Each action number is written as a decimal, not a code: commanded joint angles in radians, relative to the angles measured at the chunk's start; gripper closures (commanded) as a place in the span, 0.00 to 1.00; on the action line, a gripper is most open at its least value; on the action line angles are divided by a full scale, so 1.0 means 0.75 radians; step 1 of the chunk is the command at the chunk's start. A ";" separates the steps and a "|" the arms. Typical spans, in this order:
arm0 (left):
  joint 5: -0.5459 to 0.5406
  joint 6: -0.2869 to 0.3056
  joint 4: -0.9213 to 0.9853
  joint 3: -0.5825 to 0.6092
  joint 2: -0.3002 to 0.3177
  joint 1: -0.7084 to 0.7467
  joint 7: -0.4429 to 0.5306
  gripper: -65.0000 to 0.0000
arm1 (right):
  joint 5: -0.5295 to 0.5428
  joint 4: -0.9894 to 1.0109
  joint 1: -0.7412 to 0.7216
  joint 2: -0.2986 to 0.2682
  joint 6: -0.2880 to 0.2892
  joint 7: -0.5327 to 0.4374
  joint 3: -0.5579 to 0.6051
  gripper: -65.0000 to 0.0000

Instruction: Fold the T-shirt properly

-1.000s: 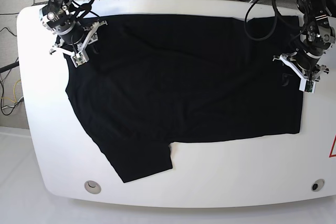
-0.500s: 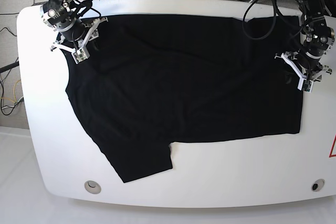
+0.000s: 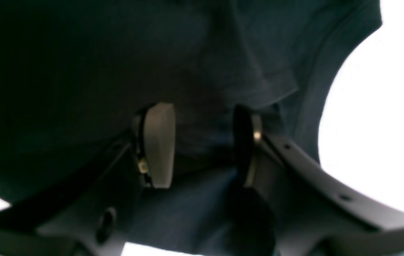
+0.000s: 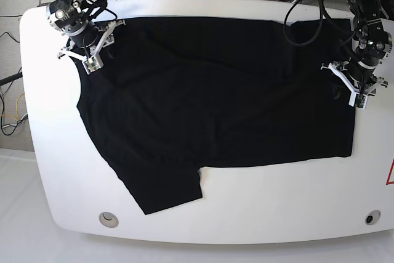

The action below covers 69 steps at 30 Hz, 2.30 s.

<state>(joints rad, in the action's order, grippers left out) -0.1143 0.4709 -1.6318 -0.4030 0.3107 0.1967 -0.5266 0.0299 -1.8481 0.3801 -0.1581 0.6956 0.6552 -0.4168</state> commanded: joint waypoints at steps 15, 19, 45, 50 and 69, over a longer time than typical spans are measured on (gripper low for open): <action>-0.043 0.005 -0.039 0.004 -0.031 0.019 -0.019 0.57 | -0.004 -0.113 -0.007 0.007 -0.004 0.005 -0.002 0.60; -0.043 0.005 -0.088 -0.002 -0.029 0.019 -0.019 0.57 | -0.006 -0.137 -0.052 0.005 -0.004 0.003 -0.006 0.60; -0.035 0.005 -0.113 -0.190 -0.016 -0.061 -0.019 0.57 | -0.006 0.286 -0.743 -0.099 -0.004 0.183 -0.045 0.16; -0.035 0.005 -0.113 -0.194 -0.016 -0.055 -0.019 0.57 | -0.006 0.487 -0.845 -0.158 -0.004 0.105 0.037 0.12; 0.024 0.007 -0.127 -0.304 -0.027 0.019 -0.019 0.57 | -0.020 1.209 -1.068 -0.226 -0.014 -0.484 0.105 0.14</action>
<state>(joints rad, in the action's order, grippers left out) -0.0860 0.4816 -1.7039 -0.6018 0.2733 0.1959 -0.5575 0.0040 -0.9649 -0.3859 -0.3099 0.6811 0.3546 -0.3359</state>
